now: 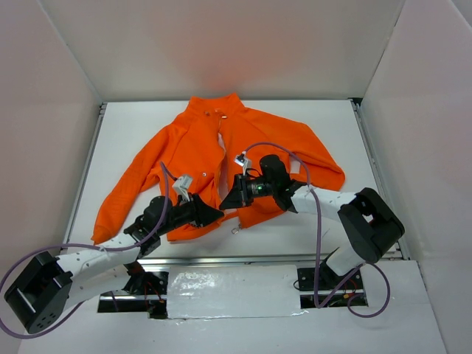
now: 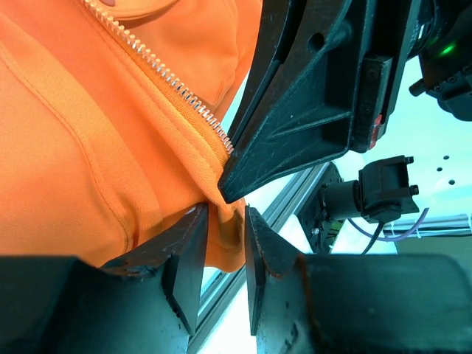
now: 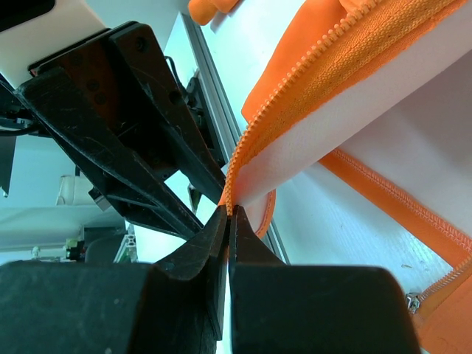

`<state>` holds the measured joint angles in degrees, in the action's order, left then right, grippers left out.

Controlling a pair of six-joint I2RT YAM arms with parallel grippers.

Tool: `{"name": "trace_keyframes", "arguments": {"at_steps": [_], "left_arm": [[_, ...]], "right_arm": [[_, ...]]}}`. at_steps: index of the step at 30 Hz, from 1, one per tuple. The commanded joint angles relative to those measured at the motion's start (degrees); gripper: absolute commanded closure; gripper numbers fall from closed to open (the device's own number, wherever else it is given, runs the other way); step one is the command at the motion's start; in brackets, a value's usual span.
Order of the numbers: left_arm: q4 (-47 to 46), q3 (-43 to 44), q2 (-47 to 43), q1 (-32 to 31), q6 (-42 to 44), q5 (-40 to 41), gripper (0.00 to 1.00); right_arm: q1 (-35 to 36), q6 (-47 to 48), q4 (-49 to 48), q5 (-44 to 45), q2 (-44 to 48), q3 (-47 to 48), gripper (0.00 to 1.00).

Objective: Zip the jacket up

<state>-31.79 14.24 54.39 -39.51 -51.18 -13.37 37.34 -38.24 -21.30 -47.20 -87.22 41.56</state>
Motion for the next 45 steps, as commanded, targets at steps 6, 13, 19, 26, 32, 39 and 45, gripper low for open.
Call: {"name": "trace_keyframes", "arguments": {"at_steps": [6, 13, 19, 26, 32, 39, 45], "left_arm": [[-4.9, -0.9, 1.1, 0.4, 0.6, -1.0, 0.72], [-3.8, -0.4, 1.0, 0.4, 1.3, -0.9, 1.00], [-1.9, -1.4, -0.4, 0.6, -0.8, 2.4, 1.00], [13.1, 1.7, -4.2, 0.7, -4.8, 10.5, 1.00], [34.8, 8.1, -10.1, 0.9, -7.9, 18.6, 1.00], [47.5, 13.9, -12.4, 1.2, -5.3, 19.6, 1.00], [53.9, 16.5, -14.4, 1.3, -1.0, 20.7, 1.00]], "right_arm": [[-0.3, 0.4, 0.1, -1.3, 1.0, 1.9, 1.00], [-0.3, 0.0, 0.2, -0.7, 1.3, 1.4, 0.66], [-2.2, 1.5, 8.1, 7.0, 6.0, 0.5, 0.39], [-2.3, 7.4, 30.1, 28.3, 10.4, 3.6, 0.38], [4.1, 12.0, 45.1, 44.5, 7.5, 9.0, 0.40], [10.9, 13.2, 48.6, 53.4, 2.8, 12.8, 0.49], [15.1, 14.2, 50.0, 56.9, -1.3, 13.7, 0.50]]}}
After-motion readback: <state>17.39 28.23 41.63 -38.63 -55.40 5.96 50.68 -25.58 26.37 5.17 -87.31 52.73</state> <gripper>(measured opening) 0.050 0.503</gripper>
